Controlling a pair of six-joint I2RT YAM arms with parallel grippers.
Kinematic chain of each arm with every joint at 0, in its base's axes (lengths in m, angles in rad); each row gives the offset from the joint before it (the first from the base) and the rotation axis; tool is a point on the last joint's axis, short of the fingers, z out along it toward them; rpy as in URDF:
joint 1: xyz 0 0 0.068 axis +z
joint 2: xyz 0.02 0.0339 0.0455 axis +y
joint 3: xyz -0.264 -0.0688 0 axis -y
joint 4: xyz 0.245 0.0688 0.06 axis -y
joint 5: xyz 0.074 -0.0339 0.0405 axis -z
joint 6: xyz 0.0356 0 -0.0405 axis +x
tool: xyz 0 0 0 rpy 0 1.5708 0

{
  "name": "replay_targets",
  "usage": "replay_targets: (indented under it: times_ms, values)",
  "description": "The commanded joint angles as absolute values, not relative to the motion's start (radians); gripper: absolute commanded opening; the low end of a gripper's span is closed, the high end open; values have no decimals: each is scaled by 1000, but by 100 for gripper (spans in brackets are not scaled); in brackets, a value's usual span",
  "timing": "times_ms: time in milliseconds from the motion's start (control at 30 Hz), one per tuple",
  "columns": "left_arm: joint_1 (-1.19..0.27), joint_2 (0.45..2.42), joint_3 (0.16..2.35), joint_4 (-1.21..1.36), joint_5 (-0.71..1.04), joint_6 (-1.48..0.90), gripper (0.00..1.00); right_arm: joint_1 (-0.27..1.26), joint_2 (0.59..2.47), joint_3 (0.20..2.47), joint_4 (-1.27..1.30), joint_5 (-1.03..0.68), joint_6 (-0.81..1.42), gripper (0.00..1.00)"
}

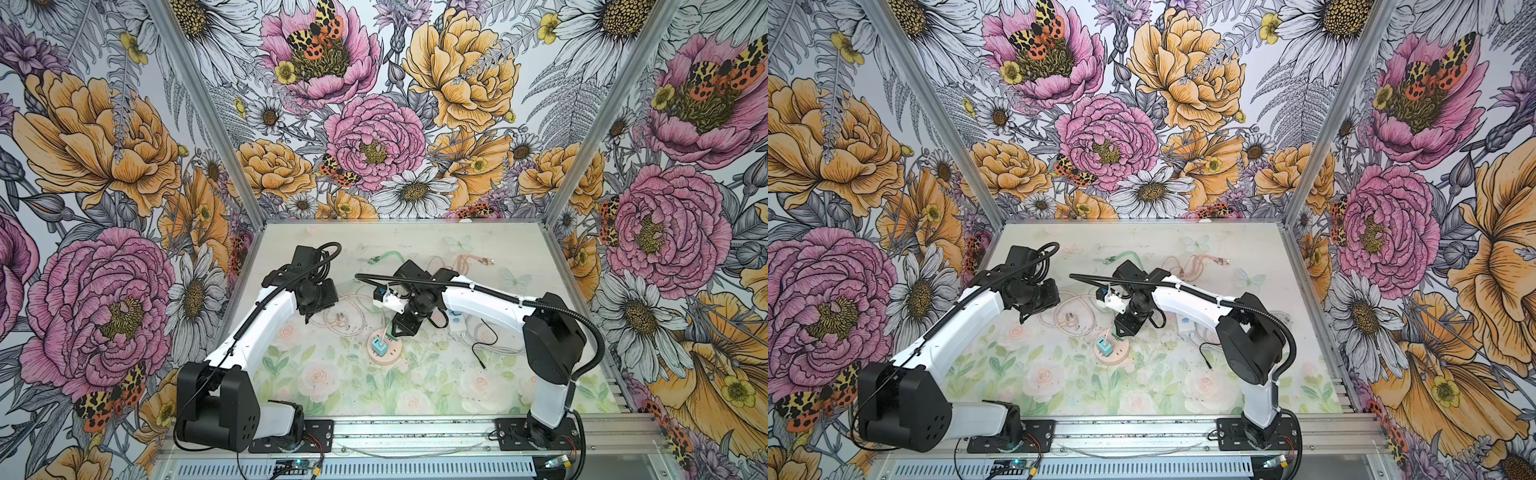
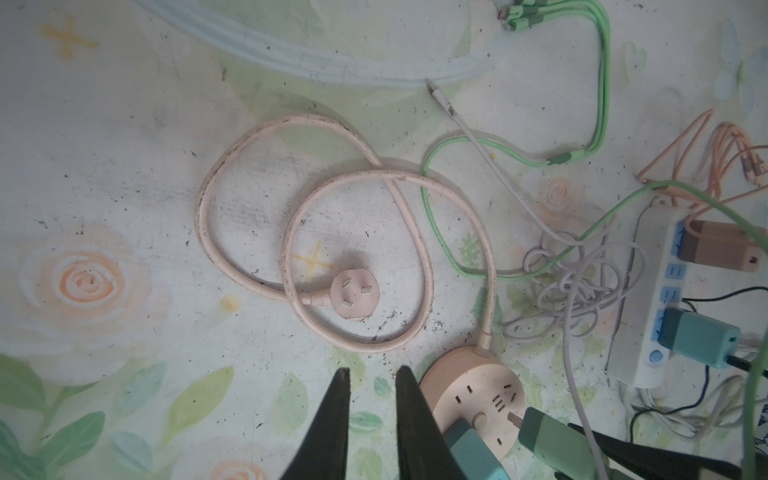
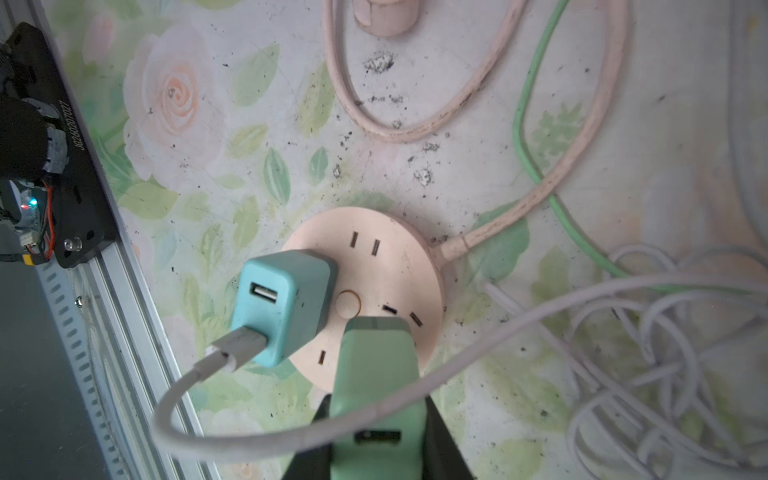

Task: Insert the plug
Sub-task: 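Lower the light-green charger with the right gripper into the pink socket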

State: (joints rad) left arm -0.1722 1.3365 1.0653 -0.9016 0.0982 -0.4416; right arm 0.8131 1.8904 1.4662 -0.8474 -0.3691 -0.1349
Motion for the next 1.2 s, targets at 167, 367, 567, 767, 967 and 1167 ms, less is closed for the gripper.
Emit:
replay_targets:
  times_ms: [167, 367, 567, 767, 967, 1167]
  values:
    - [-141, 1305, 1041, -910, 129, -392, 23, 850, 1944, 1575, -941, -284, -117, 0]
    - [-131, 1288, 1034, -916, 129, -385, 23, 871, 1980, 1603, -959, -235, -100, 0]
    - [-123, 1259, 1033, -924, 133, -381, 23, 881, 1994, 1600, -974, -175, -89, 0]
    - [-118, 1246, 1035, -929, 135, -381, 23, 884, 2022, 1622, -980, -140, -46, 0]
    - [-118, 1237, 1030, -936, 131, -376, 23, 896, 2040, 1631, -979, -154, -33, 0]
    - [-117, 1221, 1032, -950, 130, -376, 23, 902, 2057, 1626, -994, -95, 1, 0]
